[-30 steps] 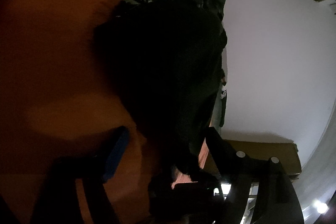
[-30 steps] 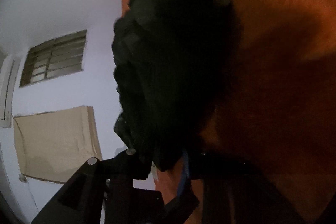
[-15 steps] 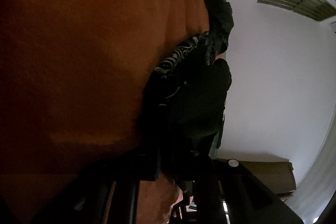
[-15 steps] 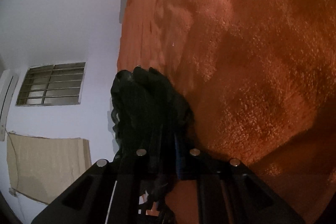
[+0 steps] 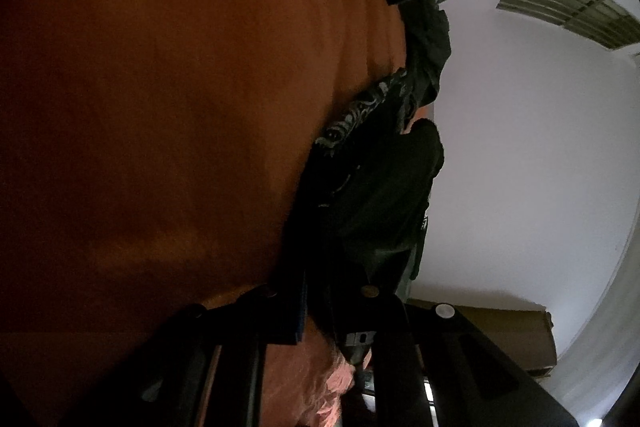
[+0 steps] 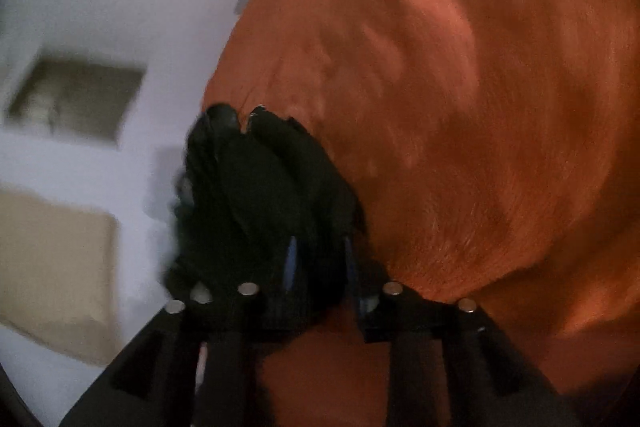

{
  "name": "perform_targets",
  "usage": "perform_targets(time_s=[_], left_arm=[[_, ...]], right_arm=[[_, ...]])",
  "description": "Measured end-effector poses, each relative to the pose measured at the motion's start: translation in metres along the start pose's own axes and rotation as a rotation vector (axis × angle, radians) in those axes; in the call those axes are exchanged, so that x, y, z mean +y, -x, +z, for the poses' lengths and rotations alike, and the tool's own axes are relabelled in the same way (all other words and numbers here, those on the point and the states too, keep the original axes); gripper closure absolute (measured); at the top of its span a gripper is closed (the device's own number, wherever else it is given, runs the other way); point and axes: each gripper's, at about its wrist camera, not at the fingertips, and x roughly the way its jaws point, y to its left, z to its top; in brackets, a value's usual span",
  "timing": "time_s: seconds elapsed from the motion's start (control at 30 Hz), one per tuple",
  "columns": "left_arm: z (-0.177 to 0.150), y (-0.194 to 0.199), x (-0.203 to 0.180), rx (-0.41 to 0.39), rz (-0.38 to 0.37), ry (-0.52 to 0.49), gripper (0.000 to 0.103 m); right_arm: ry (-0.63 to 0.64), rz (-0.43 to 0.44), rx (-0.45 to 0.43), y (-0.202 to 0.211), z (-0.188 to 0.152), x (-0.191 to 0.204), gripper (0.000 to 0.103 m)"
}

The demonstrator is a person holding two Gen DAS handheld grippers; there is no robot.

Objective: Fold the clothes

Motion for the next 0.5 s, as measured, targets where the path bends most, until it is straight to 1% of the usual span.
perform_targets(time_s=[0.1, 0.13, 0.2, 0.27, 0.33, 0.4, 0.5], left_arm=[[0.001, 0.017, 0.022, 0.003, -0.044, 0.054, 0.092], [0.0, 0.02, 0.028, 0.006, -0.051, 0.067, 0.092], [-0.001, 0.022, 0.03, 0.008, -0.061, 0.07, 0.093], [-0.001, 0.024, 0.028, 0.011, -0.054, 0.059, 0.093], [-0.002, 0.027, 0.03, 0.018, -0.053, 0.061, 0.093], [-0.003, 0.03, 0.034, 0.022, -0.055, 0.068, 0.093], [-0.005, 0.032, 0.038, 0.02, -0.071, 0.078, 0.093]], right_arm=[[0.348, -0.099, -0.005, 0.017, -0.006, 0.062, 0.076], [0.493, -0.127, 0.006, 0.018, -0.016, 0.089, 0.076], [0.769, -0.191, 0.021, 0.009, -0.05, 0.132, 0.075], [1.028, -0.26, 0.027, -0.011, -0.094, 0.162, 0.075], [1.18, -0.292, 0.087, -0.041, -0.128, 0.175, 0.075], [1.387, -0.364, 0.116, -0.07, -0.167, 0.176, 0.075], [1.665, -0.47, 0.067, -0.093, -0.208, 0.169, 0.074]])
